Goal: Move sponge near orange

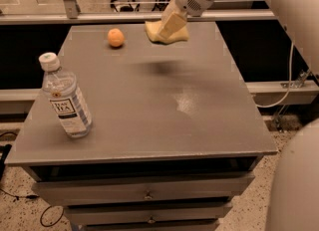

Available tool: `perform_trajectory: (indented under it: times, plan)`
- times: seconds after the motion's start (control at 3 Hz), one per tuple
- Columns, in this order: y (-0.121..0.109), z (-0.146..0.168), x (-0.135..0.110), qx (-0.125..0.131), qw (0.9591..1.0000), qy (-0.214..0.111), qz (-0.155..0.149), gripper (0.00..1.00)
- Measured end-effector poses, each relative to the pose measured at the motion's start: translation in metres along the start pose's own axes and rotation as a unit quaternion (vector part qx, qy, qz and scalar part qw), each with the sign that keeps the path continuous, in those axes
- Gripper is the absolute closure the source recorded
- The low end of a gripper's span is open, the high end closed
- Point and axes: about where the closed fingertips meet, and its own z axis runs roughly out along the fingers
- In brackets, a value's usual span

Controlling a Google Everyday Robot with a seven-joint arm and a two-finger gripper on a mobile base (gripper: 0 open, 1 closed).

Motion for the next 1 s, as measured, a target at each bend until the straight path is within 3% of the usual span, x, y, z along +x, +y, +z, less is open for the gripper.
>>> perform_trajectory:
  times: [0.33, 0.67, 1.0]
  plan:
    - [-0.037, 0.014, -0.016, 0.029, 0.9988, -0.031, -0.023, 1.00]
    - [-0.050, 0.049, -0.026, 0.016, 0.9980, -0.056, -0.024, 1.00]
    - [-0.051, 0.074, -0.029, 0.007, 0.9980, -0.060, -0.020, 1.00]
